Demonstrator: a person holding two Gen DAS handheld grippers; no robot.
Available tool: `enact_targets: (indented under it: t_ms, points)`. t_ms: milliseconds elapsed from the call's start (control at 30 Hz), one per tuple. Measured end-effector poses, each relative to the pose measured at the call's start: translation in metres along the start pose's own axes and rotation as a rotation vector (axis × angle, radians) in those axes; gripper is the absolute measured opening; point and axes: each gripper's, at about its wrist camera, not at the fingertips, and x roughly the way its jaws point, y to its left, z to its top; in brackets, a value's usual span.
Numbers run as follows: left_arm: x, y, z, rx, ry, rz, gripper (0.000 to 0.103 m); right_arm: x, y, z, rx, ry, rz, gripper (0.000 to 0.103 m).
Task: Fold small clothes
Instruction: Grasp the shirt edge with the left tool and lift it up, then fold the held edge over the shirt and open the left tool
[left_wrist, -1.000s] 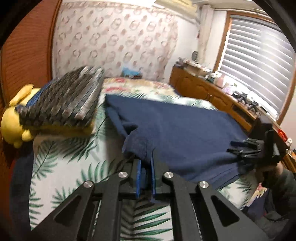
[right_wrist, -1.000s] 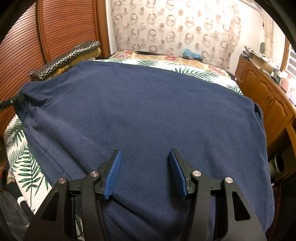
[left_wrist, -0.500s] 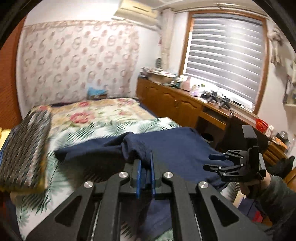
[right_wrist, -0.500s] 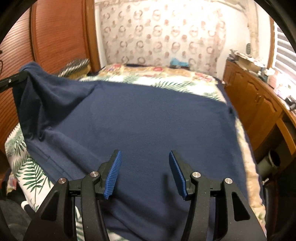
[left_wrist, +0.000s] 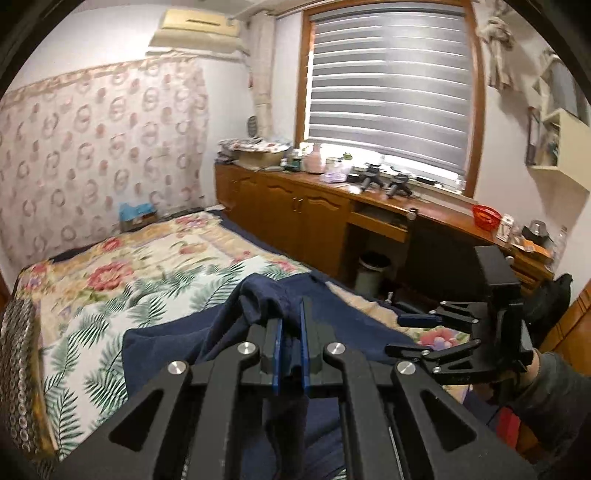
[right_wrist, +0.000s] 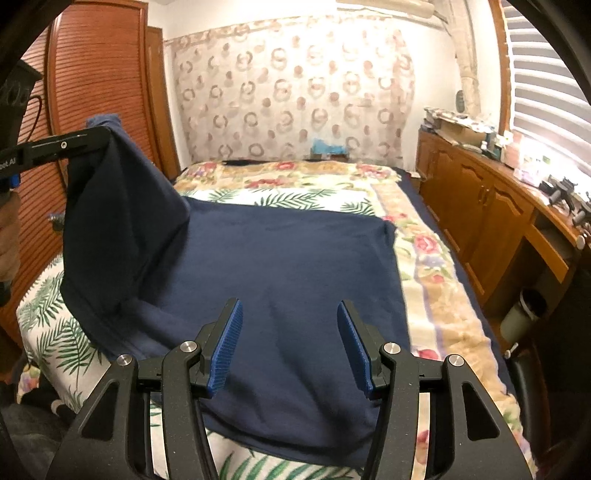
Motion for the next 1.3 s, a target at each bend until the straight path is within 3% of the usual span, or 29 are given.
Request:
enact_targets:
  t_ms: [167,400,600,933,1300]
  points:
    - [0.018,-0.011,0.001,-0.015,0.057,-0.014,0.007,-0.008,-0.007,-0.004,0.015,-0.006,-0.003,0.054]
    - [0.028,-0.005,-0.019,-0.022,0.131,-0.017,0.041,-0.005,-0.010,-0.009,0.026,0.013,-0.001,0.054]
    - [0.019,0.017,-0.044,-0.070,0.161,0.027,0.055,0.002,-0.003,-0.003,0.012,0.022,0.014,0.054]
    - [-0.004,0.053,-0.084,-0.157,0.163,0.138,0.057,0.031,0.033,0.001,-0.061,0.080,0.087,0.054]
    - [-0.013,0.074,-0.114,-0.223,0.167,0.189,0.057,0.068,0.067,-0.010,-0.154,0.192,0.109,0.056]
